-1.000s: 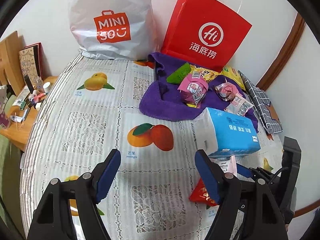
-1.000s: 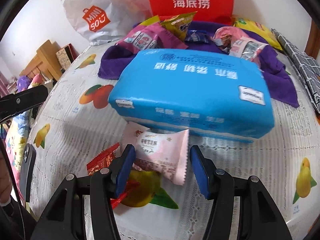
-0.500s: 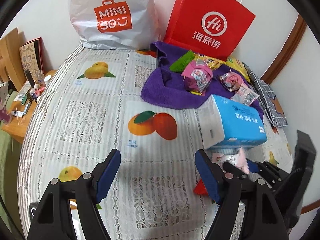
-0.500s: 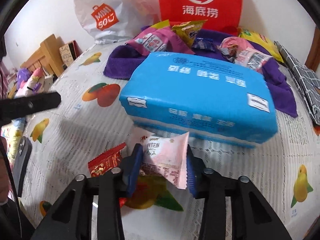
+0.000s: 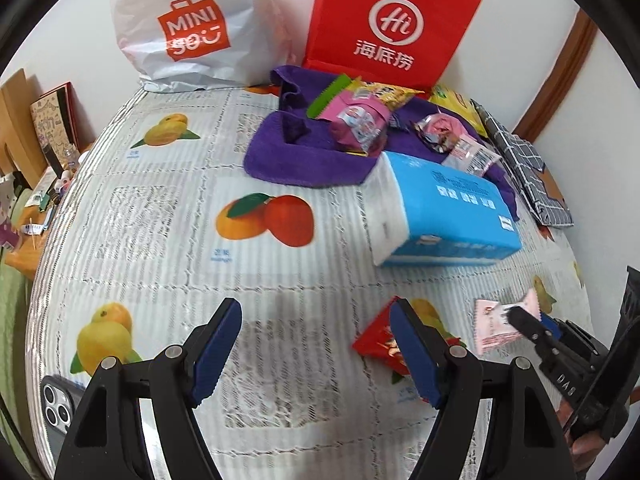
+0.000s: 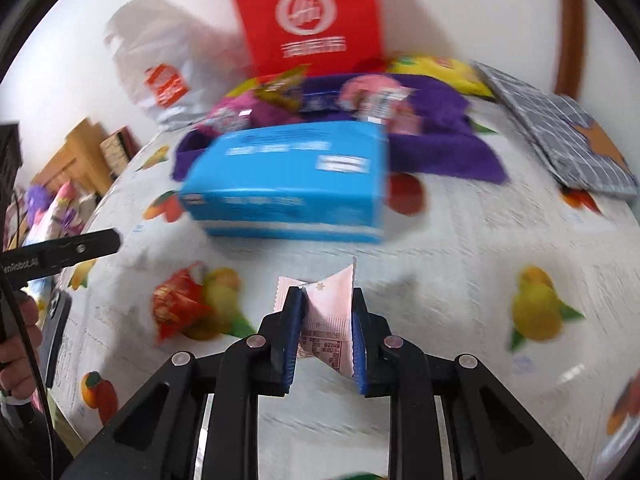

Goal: Organize snacks
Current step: 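Grasp the pink candy packet with the right tool, then grasp the red candy packet with the left tool while the right tool holds the pink packet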

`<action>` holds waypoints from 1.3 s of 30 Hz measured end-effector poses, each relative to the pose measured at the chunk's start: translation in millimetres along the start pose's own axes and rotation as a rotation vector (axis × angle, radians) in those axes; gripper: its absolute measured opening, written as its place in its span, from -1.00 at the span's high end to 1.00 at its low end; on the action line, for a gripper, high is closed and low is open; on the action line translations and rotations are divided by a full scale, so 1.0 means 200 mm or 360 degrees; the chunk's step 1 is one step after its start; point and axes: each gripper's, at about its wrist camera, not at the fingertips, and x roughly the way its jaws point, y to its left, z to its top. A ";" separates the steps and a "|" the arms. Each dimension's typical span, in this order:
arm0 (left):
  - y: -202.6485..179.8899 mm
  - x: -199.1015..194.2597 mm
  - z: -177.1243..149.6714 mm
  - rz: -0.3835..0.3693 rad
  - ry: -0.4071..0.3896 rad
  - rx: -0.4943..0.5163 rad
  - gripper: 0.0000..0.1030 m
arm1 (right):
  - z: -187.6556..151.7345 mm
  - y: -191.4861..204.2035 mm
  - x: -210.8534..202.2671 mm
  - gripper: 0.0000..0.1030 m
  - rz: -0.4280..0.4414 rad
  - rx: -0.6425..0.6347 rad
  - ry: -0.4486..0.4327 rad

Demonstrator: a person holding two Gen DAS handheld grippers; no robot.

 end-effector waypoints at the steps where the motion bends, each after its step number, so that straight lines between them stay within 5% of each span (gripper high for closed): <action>1: -0.01 0.00 0.00 -0.0002 0.0002 0.0004 -0.45 | -0.02 -0.04 -0.01 0.55 -0.0009 0.0036 0.0002; 6: -0.05 0.03 -0.02 -0.0008 0.0028 0.0007 -0.45 | -0.11 -0.15 -0.07 0.28 -0.0069 0.0053 0.0036; 15: -0.06 0.05 -0.02 -0.0010 0.0042 0.0003 -0.45 | -0.14 -0.11 -0.19 -0.11 -0.0178 -0.0236 -0.0043; 28: 0.00 0.05 -0.02 -0.0010 0.0038 -0.0032 -0.45 | -0.17 0.00 -0.08 -0.11 -0.0266 -0.0627 0.0018; 39: 0.03 0.06 -0.02 -0.0022 0.0043 -0.0040 -0.45 | -0.06 -0.02 0.06 -0.23 -0.0246 -0.0526 0.0043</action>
